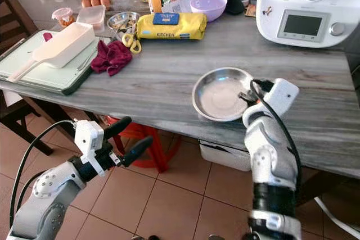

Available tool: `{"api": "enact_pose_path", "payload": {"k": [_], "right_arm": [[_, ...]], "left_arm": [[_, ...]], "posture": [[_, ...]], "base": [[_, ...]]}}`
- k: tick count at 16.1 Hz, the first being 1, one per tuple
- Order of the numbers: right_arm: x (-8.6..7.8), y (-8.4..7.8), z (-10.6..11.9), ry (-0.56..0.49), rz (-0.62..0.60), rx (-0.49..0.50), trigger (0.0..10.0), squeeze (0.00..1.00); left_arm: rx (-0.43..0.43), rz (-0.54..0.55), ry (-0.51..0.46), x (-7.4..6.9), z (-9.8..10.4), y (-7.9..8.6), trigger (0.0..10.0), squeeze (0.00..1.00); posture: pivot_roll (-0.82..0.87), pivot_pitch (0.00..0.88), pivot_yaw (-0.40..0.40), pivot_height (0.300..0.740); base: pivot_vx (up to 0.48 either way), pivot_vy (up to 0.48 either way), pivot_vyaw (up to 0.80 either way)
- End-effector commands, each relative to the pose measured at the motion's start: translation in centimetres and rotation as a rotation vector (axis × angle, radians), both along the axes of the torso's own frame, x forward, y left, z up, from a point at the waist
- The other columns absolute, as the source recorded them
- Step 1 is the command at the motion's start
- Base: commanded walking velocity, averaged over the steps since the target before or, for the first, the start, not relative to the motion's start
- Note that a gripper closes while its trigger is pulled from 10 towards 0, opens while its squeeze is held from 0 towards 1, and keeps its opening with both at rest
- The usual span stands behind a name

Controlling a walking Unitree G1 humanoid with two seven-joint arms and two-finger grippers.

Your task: Setting the table

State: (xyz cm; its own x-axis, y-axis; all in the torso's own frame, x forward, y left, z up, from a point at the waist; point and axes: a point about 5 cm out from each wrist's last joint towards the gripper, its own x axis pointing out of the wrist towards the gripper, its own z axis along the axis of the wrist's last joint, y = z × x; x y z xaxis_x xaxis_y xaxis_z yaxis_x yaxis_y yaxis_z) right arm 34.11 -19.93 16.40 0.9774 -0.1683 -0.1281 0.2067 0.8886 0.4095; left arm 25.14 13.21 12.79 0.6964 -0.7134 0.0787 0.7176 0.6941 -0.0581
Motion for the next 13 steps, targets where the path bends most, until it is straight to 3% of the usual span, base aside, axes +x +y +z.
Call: {"api": "enact_pose_path", "payload": {"k": [1, 2, 9, 11, 12, 13], "right_arm": [[0.4, 0.7, -0.2, -0.023, 0.056, 0.007, 10.0, 0.0], [0.4, 1.0, -0.2, -0.04, 0.072, -0.027, 10.0, 0.0], [1.1, 2.4, -0.8, -0.039, 0.136, 0.076, 10.0, 0.0], [1.0, 2.0, -1.0, -0.02, 0.107, 0.027, 10.0, 0.0], [1.0, 1.6, -1.2, -0.01, 0.088, 0.029, 10.0, 1.0], [1.0, 1.4, -1.3, -0.005, 0.079, 0.026, 10.0, 1.0]], "left_arm": [[0.012, -0.003, 0.006, -0.3, 0.0, 0.2, 10.0, 0.0], [0.015, -0.005, 0.009, -0.5, 0.0, 0.1, 10.0, 0.0], [0.026, -0.011, 0.019, -0.4, -0.3, -0.1, 10.0, 0.0], [0.031, -0.008, 0.018, -0.4, -0.4, -0.1, 10.0, 0.0], [0.03, -0.006, 0.019, -0.4, -0.4, -0.1, 10.0, 0.0], [0.03, -0.007, 0.02, -0.4, -0.4, -0.2, 10.0, 0.0]], "posture": [[-0.11, 0.171, 0.11, 0.74], [-0.11, 0.172, 0.108, 0.74], [-0.11, 0.167, 0.107, 0.74], [-0.11, 0.166, 0.106, 0.74], [-0.11, 0.162, 0.105, 0.74], [-0.11, 0.161, 0.105, 0.74]], "base": [[0.0, 0.0, 0.0], [0.0, 0.0, 0.0], [0.0, 0.0, 0.0], [0.0, 0.0, 0.0], [0.0, 0.0, 0.0], [0.0, 0.0, 0.0]]}}
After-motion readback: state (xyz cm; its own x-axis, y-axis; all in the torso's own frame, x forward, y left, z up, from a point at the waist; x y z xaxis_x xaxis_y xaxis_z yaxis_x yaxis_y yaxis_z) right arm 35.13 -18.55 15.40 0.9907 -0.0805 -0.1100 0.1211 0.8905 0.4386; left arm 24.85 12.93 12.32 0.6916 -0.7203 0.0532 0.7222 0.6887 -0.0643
